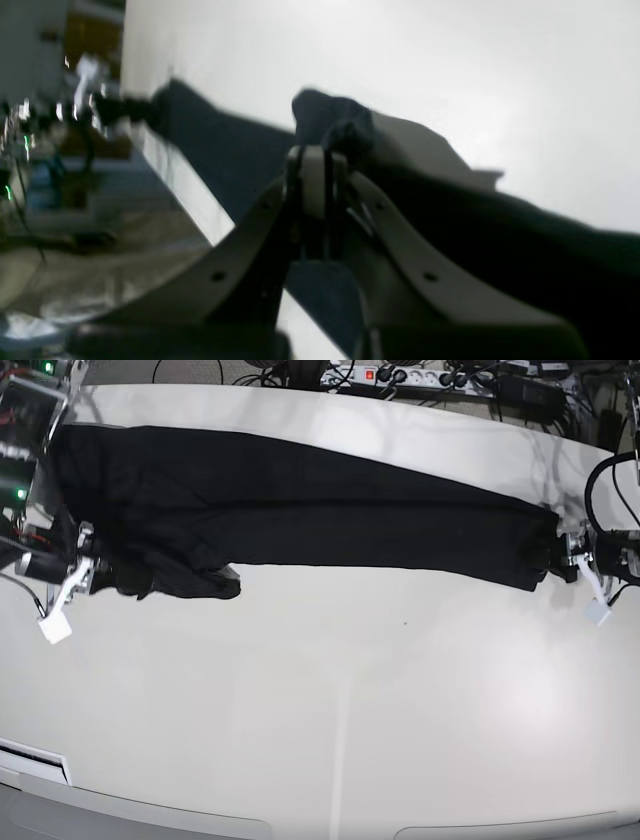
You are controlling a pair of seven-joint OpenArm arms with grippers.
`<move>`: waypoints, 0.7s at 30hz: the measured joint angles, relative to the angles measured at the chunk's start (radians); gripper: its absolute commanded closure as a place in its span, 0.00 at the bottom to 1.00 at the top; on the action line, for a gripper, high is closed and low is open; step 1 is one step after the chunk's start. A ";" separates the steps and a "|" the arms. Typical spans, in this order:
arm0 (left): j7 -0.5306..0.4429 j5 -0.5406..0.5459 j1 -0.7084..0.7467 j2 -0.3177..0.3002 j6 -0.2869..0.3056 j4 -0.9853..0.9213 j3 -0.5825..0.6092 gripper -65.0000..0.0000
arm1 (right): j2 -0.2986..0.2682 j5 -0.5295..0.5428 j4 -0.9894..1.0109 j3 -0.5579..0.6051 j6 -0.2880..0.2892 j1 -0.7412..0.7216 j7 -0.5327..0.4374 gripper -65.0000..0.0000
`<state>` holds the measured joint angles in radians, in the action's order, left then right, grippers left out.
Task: Layout the t-shirt on the table in an organized manner, then fold the t-shirt properly
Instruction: 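Regrasp the strip end with the right gripper and straighten it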
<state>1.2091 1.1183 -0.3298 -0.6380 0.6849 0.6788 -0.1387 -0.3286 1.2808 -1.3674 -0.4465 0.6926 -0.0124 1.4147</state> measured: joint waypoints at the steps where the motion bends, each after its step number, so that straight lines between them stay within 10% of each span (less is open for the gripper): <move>1: -0.001 0.000 0.000 0.000 -0.001 0.000 0.000 0.46 | -0.001 0.027 -0.061 0.000 0.000 0.035 -0.002 1.00; 10: -0.001 0.000 0.000 0.000 0.000 0.000 0.000 0.46 | -0.001 0.085 -0.459 0.001 0.001 0.389 -0.002 1.00; 21: -0.002 0.003 0.000 0.000 0.001 -0.001 0.000 0.46 | -0.003 0.001 -0.479 0.000 0.000 0.589 -0.009 1.00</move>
<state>1.2076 1.1217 -0.3298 -0.6380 0.6857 0.6781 -0.1387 -0.3313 1.2819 -1.8465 -0.4461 0.6930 0.5762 1.4059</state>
